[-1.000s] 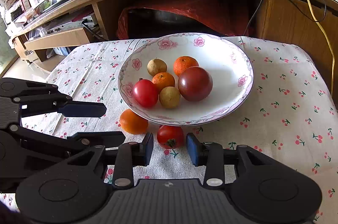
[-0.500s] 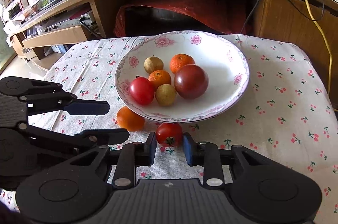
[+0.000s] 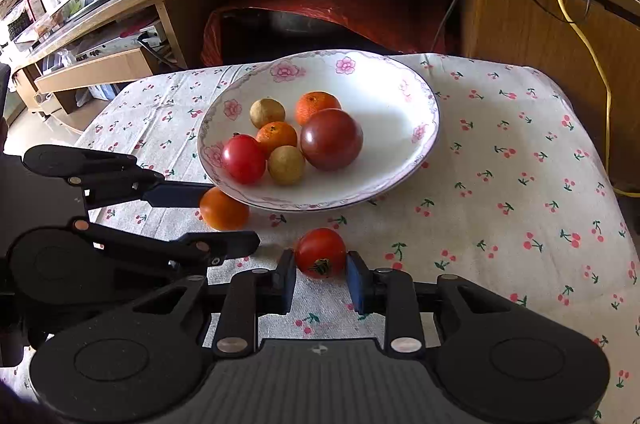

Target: Organize fruits

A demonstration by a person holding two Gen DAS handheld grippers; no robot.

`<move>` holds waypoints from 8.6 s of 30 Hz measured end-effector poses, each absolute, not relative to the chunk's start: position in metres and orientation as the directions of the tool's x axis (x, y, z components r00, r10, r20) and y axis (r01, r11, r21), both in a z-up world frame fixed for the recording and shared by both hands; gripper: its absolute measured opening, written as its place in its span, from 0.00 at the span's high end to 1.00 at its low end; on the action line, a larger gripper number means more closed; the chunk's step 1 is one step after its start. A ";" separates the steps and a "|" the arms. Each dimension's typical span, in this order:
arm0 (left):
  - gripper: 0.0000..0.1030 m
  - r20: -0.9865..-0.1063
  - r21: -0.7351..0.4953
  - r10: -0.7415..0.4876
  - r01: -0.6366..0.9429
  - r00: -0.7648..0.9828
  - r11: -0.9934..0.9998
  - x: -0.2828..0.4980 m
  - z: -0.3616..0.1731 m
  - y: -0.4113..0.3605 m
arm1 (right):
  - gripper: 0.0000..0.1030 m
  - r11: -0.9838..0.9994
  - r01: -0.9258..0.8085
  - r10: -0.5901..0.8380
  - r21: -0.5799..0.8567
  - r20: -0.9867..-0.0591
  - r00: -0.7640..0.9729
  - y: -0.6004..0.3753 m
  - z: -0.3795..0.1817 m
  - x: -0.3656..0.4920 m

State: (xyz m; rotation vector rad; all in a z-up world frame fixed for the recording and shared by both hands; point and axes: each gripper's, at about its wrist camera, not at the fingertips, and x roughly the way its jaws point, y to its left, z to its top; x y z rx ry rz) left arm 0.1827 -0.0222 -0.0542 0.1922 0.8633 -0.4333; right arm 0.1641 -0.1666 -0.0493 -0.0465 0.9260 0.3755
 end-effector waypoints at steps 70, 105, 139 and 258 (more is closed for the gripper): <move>0.50 -0.789 0.053 -0.261 0.485 0.556 0.873 0.160 -0.050 -0.027 | 0.74 0.919 -0.389 0.275 0.067 -0.816 0.508 -0.162 -0.047 0.154; 0.61 -0.749 0.068 -0.261 0.463 0.609 0.884 0.168 -0.020 -0.025 | 0.79 0.916 -0.396 0.301 0.067 -0.767 0.567 -0.152 -0.018 0.157; 0.62 -0.704 0.086 -0.208 0.372 0.679 0.924 0.208 -0.021 -0.026 | 0.76 0.943 -0.322 0.287 0.088 -0.705 0.648 -0.156 -0.019 0.195; 0.00 -0.647 0.160 -0.042 0.190 0.761 0.969 0.225 -0.021 -0.017 | 0.54 0.979 -0.200 0.171 0.037 -0.685 0.709 -0.175 -0.020 0.209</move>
